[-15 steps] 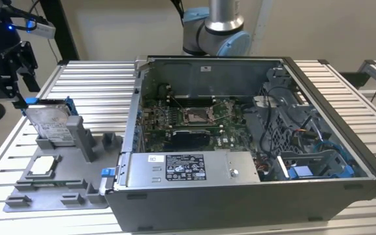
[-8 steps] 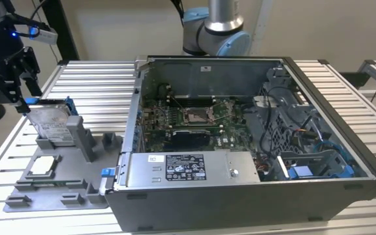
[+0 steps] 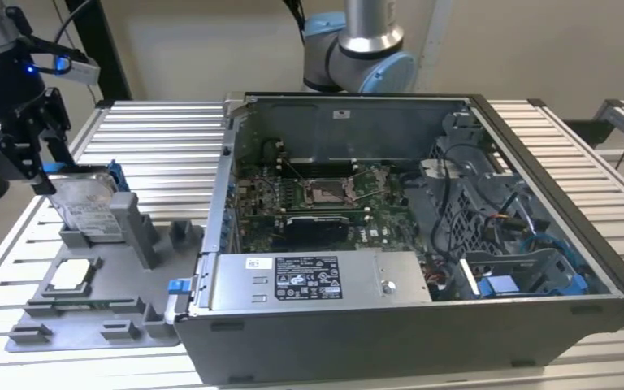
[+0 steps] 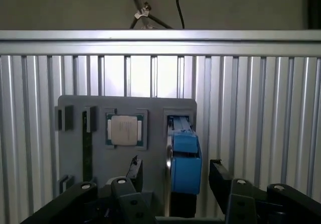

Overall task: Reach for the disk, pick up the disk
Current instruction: 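Pick up the disk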

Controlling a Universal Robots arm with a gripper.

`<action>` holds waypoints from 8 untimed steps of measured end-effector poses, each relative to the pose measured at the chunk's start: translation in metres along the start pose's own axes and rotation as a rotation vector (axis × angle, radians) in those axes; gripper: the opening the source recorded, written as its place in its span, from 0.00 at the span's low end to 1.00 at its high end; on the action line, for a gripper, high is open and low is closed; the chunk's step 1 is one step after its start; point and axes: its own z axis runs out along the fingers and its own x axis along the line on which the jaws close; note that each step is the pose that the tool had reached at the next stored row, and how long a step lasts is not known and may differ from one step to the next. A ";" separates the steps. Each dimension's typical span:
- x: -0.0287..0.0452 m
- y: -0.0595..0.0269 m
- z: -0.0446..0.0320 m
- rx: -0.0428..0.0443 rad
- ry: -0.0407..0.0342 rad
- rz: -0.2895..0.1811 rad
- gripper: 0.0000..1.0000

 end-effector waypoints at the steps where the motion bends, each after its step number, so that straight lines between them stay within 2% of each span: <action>1: -0.0002 0.0000 0.0018 0.0000 0.0005 0.000 1.00; 5: -0.0014 0.0002 0.0090 0.0003 0.0026 -0.001 1.00; 8: -0.0032 0.0002 0.0142 0.0046 0.0045 -0.003 1.00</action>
